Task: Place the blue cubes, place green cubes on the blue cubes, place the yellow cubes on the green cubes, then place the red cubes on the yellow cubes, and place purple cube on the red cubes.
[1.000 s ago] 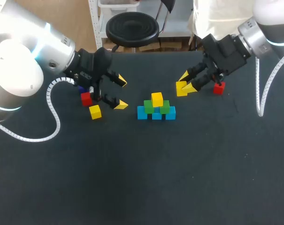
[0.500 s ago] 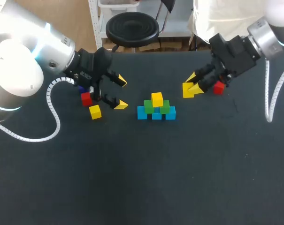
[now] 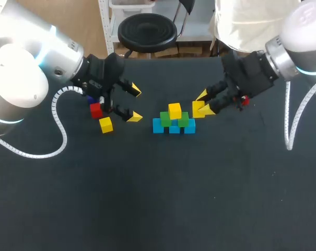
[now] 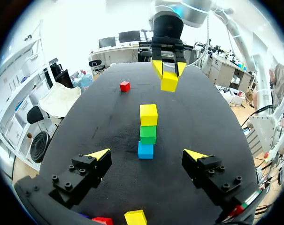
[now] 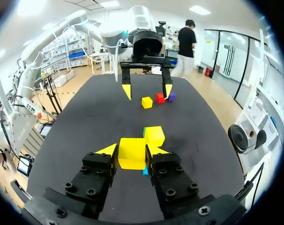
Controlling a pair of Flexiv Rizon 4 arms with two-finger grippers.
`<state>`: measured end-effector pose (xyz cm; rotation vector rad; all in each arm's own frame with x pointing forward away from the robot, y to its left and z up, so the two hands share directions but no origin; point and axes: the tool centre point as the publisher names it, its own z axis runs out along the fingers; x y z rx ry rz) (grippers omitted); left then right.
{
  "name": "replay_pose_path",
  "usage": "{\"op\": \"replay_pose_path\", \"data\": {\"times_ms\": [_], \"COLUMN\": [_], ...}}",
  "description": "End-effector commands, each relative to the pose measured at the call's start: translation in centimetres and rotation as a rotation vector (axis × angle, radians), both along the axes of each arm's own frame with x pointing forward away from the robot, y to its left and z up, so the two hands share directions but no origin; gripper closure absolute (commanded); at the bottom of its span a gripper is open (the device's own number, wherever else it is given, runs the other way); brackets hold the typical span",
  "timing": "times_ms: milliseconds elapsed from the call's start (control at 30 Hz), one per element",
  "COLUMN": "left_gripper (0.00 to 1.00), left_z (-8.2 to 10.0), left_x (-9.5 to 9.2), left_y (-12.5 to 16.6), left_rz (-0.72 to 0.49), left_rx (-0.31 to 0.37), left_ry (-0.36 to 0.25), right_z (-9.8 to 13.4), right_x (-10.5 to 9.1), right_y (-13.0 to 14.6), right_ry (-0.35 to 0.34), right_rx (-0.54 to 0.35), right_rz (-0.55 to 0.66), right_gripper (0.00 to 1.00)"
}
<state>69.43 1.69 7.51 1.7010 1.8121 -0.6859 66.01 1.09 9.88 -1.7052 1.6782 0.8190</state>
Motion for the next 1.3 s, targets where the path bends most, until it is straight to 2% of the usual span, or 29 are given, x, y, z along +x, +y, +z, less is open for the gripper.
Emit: {"op": "replay_pose_path", "data": {"times_ms": [33,433,1300], "left_gripper": [0.00,0.00,0.00], "left_z": [-0.1,-0.1,-0.1], "left_x": [-0.1,-0.1,-0.1], "left_y": [0.1,0.1,0.1], "left_rz": [-0.001,-0.001,-0.001], "left_rx": [-0.006,-0.006,-0.006], "left_ry": [-0.005,-0.005,-0.005], "right_z": [-0.6,-1.1,-1.7], "right_x": [0.5,0.9,0.3], "right_y": [0.5,1.1,1.7], "right_ry": [-0.001,0.001,0.038], "right_rx": [0.009,0.043,0.041], "right_rz": [0.018,0.034,0.036], "right_gripper": [1.00,1.00,1.00]}}
